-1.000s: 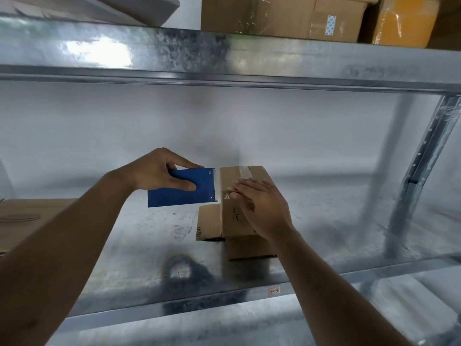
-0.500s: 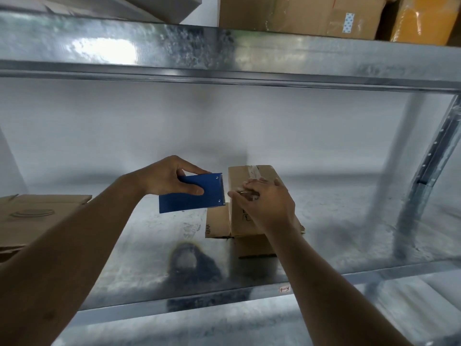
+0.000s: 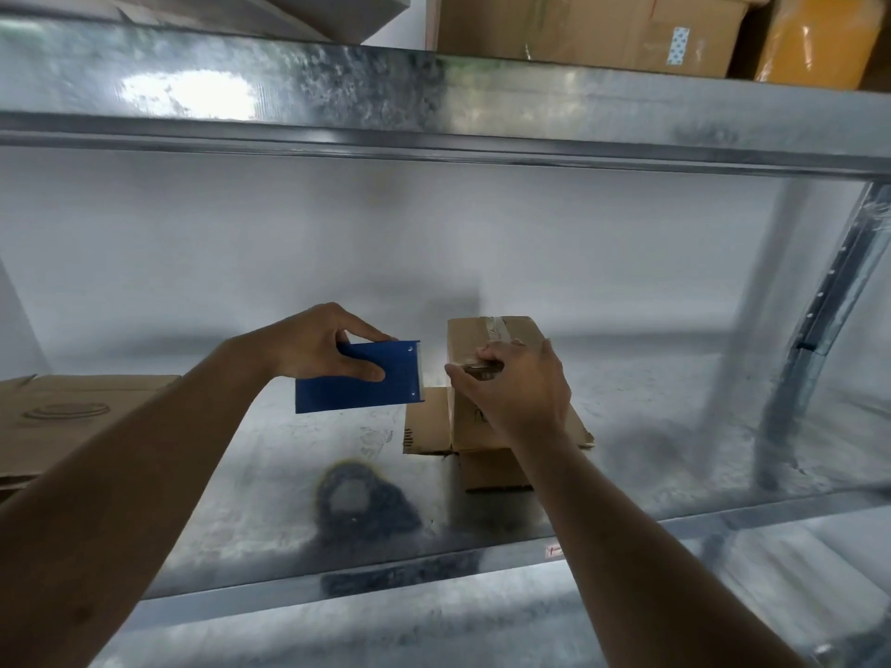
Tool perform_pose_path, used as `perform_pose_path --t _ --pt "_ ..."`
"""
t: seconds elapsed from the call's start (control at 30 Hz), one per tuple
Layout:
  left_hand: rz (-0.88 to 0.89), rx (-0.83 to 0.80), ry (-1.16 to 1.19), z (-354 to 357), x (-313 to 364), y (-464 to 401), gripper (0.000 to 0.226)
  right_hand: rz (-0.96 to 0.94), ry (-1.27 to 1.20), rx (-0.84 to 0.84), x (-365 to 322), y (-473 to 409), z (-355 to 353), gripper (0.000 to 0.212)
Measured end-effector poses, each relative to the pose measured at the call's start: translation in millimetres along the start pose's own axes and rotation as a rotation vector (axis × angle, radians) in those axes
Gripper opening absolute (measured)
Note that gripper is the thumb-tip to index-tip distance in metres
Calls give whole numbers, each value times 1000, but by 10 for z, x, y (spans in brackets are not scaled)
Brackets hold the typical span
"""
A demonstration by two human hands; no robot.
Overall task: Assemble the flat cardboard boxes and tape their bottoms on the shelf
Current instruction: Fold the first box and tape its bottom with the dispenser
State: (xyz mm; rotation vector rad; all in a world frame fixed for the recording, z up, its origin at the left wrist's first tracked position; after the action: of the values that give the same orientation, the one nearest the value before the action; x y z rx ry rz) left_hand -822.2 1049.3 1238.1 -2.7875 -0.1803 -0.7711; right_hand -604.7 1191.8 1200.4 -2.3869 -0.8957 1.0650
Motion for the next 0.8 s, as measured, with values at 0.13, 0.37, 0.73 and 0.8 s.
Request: perform_pose_path --t 0.13,0.37,0.73,0.8 --pt "9 64 -12 -2 -32 52 47 5 -15 13 -9 3 7 53" --pt "20 149 -262 49 162 -219 49 -71 153 48 -148 -2 166 66" --pt "10 193 -603 141 608 -321 44 -99 232 131 -216 -16 446 39" --pt "0 198 -666 140 669 -314 44 -113 230 161 -212 -6 443 35"
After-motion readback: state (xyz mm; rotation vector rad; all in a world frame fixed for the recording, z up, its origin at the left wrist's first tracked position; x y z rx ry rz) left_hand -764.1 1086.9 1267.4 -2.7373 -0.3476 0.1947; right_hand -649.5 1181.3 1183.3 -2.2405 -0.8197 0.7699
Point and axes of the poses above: each hand's wrist, its own y-axis away from the middle knuckle, its own z-axis out of the palm, x = y × z, the point moved 6 cm from there along -y, towards the middle knuckle, and after that the axes turned 4 degrees about z, right-handed, at the moved point
